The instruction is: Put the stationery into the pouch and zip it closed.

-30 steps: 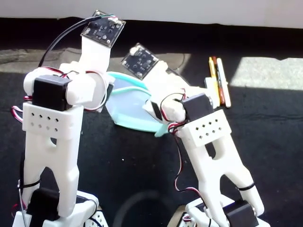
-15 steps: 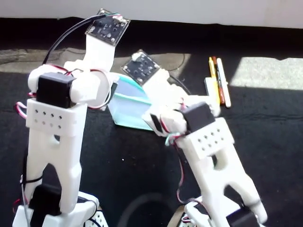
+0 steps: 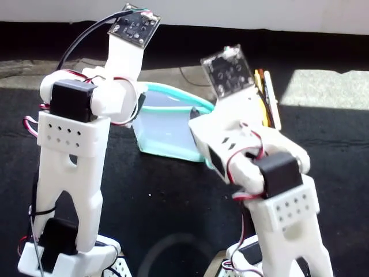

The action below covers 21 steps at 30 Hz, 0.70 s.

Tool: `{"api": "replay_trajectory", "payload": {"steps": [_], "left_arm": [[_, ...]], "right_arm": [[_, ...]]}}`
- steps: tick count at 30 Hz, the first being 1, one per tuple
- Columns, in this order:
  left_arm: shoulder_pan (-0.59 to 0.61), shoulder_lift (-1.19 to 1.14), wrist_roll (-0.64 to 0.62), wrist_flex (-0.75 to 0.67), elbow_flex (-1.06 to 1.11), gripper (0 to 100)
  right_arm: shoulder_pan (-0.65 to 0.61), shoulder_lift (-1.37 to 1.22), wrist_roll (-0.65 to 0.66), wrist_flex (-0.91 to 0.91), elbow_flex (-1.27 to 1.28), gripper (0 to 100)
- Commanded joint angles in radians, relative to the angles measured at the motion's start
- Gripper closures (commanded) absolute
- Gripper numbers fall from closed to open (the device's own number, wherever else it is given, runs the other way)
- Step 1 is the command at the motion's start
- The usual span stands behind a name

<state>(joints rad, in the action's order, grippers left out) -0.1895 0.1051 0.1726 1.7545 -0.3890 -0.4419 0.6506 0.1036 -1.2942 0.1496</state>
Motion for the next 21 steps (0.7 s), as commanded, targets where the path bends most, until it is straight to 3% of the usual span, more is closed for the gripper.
{"api": "replay_trajectory", "payload": {"steps": [1, 7, 13, 21], "left_arm": [[-0.021, -0.007, -0.005, 0.011, 0.07, 99], [-0.019, -0.007, -0.005, 0.012, 0.076, 99], [-0.021, -0.007, -0.038, 0.012, 0.077, 99], [-0.024, -0.012, -0.052, 0.012, 0.079, 99]], "right_arm": [[0.039, -0.094, -0.009, 0.012, -0.035, 81.1], [0.039, -0.151, -0.011, -0.004, -0.093, 81.1], [0.042, -0.01, -0.005, -0.214, -0.277, 81.1], [0.191, 0.033, -0.011, -0.239, -0.237, 81.1]]}}
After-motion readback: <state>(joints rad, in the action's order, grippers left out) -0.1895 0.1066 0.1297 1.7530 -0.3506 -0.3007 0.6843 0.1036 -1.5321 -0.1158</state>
